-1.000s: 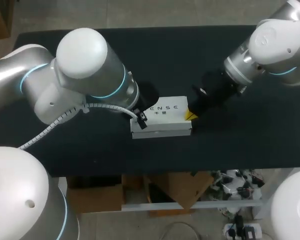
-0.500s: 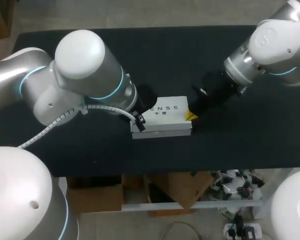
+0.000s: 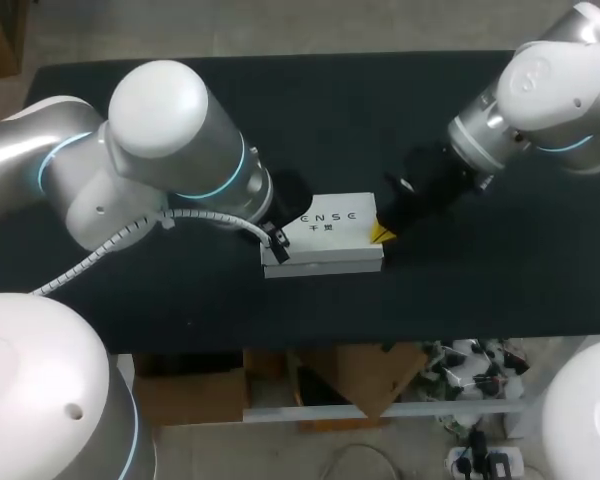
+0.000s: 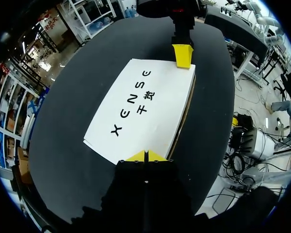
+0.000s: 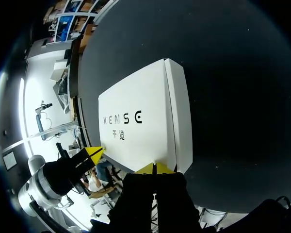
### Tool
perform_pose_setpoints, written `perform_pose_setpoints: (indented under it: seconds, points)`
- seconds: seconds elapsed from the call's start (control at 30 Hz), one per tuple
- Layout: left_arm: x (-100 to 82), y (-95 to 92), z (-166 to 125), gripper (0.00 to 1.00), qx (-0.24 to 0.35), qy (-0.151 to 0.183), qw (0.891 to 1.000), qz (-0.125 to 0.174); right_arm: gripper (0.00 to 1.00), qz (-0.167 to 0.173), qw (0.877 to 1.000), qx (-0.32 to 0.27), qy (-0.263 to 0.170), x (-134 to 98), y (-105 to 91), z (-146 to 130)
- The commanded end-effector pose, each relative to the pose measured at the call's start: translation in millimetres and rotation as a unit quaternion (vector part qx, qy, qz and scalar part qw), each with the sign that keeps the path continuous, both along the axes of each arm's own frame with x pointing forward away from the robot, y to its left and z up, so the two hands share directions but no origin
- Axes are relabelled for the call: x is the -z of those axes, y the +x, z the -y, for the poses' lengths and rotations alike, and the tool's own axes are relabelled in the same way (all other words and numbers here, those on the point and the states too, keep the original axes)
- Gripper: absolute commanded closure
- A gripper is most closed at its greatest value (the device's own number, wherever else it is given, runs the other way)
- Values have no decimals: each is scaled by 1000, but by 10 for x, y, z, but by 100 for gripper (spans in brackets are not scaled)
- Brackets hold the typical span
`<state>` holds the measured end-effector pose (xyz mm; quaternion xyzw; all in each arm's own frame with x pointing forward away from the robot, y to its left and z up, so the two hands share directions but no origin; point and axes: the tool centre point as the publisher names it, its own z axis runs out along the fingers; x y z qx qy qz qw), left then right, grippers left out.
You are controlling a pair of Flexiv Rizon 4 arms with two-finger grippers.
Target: Assemble the packaging by folding the flat box into shape, placing the metal phone stand inside, and closing the box properly
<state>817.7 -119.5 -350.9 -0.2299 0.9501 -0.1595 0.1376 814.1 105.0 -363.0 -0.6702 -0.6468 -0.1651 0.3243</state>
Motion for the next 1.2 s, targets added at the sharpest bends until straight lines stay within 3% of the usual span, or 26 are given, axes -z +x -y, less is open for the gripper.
perform_pose_setpoints:
  seconds: [0.03, 1.2]
  points:
    - [68, 10, 10, 100, -3, 1, 1000, 2, 100, -3, 1000, -1, 1, 47, 17, 8]
    - [273, -1, -40, 100, -4, -23, 1000, -5, 100, -27, 1000, -1, 6, 285, 38, 1]
